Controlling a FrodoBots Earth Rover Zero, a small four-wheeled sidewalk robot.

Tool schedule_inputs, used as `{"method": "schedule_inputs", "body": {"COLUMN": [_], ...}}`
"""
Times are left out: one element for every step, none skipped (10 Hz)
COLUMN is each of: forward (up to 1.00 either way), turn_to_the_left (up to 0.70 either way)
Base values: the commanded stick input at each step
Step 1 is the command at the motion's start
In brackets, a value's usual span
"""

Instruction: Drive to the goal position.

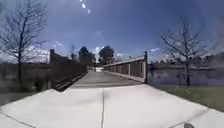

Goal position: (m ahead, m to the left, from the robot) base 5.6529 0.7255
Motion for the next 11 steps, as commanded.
{"method": "schedule_inputs", "body": {"forward": [0.70, 0.70, 0.70, 0.70, 0.70, 0.70, 0.70, 0.70, 0.70, 0.70, 0.70], "turn_to_the_left": [0.00, 0.00, 0.01, 0.15, 0.35, 0.35, 0.35, 0.35, 0.10, 0.00, 0.00]}}
